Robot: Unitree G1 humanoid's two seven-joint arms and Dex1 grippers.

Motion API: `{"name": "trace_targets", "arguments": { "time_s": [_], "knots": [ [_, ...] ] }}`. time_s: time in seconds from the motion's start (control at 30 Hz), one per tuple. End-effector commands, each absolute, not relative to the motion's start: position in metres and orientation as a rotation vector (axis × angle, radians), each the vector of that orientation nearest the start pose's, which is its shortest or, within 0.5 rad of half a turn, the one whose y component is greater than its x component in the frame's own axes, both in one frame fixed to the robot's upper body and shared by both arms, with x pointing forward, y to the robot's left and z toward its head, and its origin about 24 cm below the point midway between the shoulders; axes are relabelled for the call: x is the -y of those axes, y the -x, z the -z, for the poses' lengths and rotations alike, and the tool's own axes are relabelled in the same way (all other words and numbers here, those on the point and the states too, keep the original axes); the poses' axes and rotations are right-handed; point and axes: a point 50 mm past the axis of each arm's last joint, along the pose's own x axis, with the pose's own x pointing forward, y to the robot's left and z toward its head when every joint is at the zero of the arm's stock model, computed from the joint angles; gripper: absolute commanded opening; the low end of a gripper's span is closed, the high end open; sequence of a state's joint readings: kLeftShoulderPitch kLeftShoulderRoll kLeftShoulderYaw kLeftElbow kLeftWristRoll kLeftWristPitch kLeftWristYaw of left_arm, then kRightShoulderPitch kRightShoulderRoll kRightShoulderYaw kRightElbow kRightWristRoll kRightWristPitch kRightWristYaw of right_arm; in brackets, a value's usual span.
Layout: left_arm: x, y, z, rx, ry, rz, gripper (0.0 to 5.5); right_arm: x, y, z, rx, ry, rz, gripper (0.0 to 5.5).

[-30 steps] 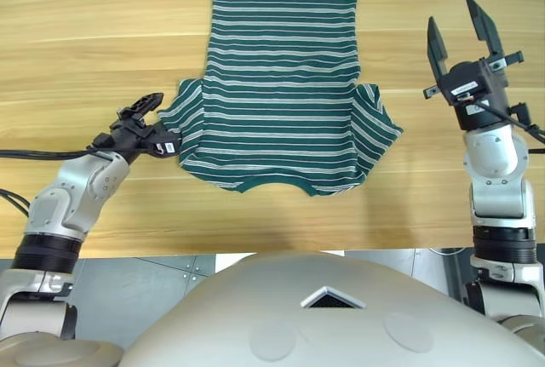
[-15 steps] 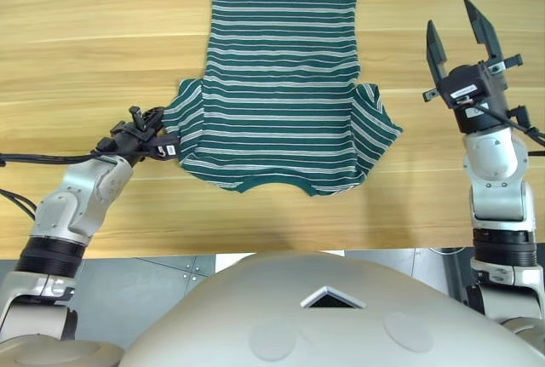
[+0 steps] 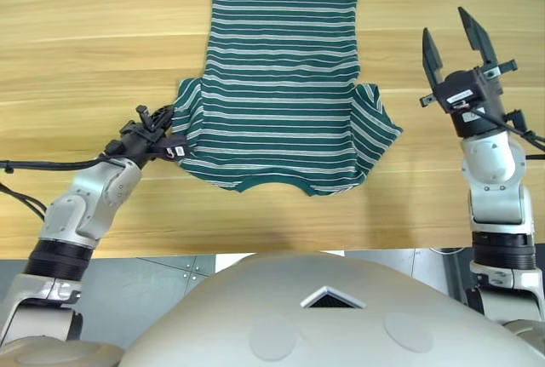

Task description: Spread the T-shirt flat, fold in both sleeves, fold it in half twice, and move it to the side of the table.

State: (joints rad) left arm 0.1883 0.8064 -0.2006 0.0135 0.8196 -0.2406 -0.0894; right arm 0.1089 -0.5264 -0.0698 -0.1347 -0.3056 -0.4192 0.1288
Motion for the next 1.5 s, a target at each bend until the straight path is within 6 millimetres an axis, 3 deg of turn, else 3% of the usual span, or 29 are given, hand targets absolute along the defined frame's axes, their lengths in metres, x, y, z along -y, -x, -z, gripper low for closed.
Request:
{"name": "trace_targets", "arguments": {
  "time_s": [0.03,0.27,0.73,0.97,1.33,1.5],
  "knots": [
    [-0.23,-0.2,-0.027,0.007,-1.487,0.547,0.03,0.217,-0.222,-0.101,0.371,0.863,-0.26,2.12],
    [-0.231,-0.206,-0.033,0.064,-1.506,0.469,0.03,0.216,-0.222,-0.099,0.367,0.866,-0.271,2.12],
    [-0.183,-0.205,-0.029,0.282,-1.39,0.6,0.03,0.212,-0.224,-0.093,0.358,0.865,-0.285,2.12],
    [-0.174,-0.208,-0.024,0.283,-1.368,0.65,0.03,0.209,-0.224,-0.088,0.353,0.86,-0.298,2.12],
    [-0.172,-0.192,-0.003,0.135,-1.236,0.828,1.97,0.206,-0.226,-0.089,0.35,0.871,-0.323,2.12],
    [-0.167,-0.194,-0.01,0.184,-1.206,0.774,2.7,0.217,-0.197,-0.084,0.28,1.04,-0.534,2.12]
  ]
}}
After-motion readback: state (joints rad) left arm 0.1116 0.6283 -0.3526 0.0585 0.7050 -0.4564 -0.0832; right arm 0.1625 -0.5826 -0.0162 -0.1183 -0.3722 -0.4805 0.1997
